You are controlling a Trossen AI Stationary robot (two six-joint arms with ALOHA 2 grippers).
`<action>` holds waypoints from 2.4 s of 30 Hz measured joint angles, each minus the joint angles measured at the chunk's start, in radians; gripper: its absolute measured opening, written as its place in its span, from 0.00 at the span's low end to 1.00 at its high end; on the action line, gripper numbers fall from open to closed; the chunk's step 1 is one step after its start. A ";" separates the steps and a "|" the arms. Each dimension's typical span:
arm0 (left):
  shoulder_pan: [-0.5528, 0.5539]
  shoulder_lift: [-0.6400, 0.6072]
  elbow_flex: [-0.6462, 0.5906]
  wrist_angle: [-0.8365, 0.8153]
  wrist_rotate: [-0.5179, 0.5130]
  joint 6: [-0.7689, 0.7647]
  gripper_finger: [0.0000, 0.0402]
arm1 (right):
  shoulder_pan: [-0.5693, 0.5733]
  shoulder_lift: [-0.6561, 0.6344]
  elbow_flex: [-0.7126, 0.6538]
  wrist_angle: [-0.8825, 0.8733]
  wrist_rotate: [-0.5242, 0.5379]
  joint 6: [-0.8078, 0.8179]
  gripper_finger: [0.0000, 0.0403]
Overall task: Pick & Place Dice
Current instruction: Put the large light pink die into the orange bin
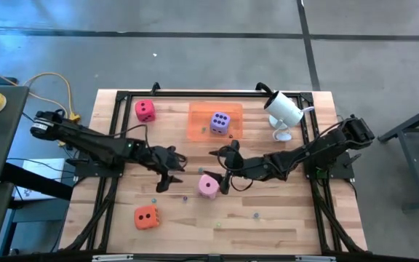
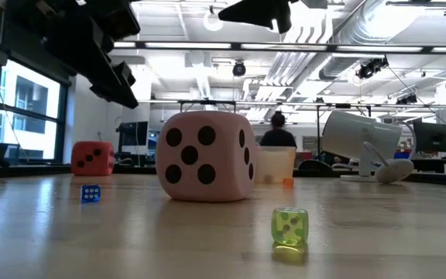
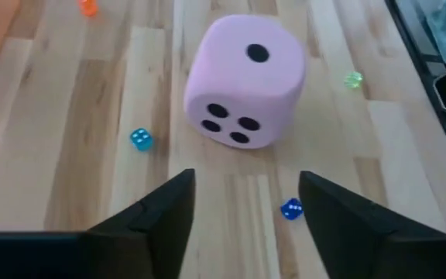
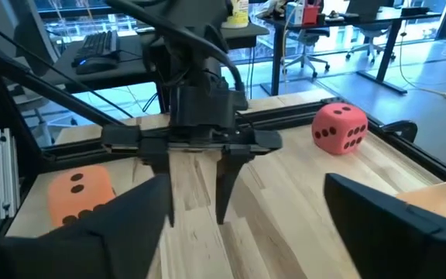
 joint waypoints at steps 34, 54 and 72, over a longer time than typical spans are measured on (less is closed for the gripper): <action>-0.116 0.086 -0.001 0.290 -0.139 0.031 0.81 | 0.088 0.001 0.001 0.139 0.099 -0.037 0.97; -0.116 0.086 -0.001 0.329 -0.141 0.061 0.81 | 0.090 0.001 0.001 0.248 -0.068 -0.067 0.96; -0.116 0.085 -0.001 0.326 -0.140 0.061 0.81 | 0.040 0.000 0.001 0.283 -0.184 -0.029 0.99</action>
